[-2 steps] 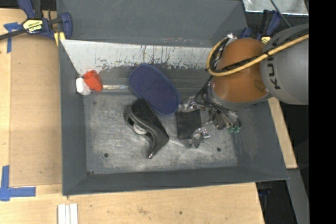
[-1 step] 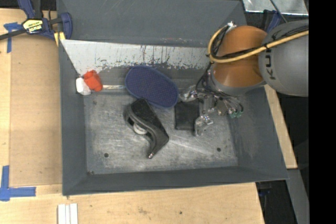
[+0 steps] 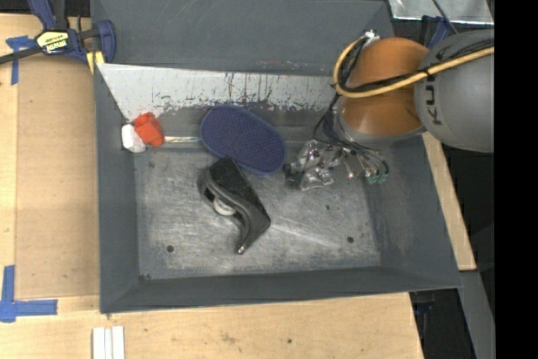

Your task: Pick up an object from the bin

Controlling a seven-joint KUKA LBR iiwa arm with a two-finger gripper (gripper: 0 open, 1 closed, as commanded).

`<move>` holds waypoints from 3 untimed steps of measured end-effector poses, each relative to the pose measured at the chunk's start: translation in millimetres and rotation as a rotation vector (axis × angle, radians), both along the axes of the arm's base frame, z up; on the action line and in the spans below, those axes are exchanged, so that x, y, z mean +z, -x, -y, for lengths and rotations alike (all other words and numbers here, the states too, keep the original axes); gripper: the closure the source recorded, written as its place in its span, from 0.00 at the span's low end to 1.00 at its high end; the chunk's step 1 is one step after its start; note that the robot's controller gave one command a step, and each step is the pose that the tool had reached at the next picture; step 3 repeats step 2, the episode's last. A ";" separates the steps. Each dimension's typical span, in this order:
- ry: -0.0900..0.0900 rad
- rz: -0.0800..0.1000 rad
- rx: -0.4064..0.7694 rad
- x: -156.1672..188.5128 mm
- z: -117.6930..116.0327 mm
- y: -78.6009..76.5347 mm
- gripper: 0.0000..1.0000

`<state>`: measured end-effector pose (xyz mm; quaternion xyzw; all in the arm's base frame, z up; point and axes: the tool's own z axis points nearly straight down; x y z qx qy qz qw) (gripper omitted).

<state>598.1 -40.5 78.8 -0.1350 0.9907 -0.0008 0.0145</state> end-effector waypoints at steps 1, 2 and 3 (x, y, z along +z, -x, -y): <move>0.006 -0.016 0.159 107.0 4.6 -4.2 1.00; 0.013 -0.017 0.479 224.0 38.7 16.8 1.00; 0.013 -0.017 0.479 224.0 38.7 16.8 1.00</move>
Offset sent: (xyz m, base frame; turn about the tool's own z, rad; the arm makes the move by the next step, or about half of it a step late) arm 0.0012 -0.0039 0.1018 -0.1606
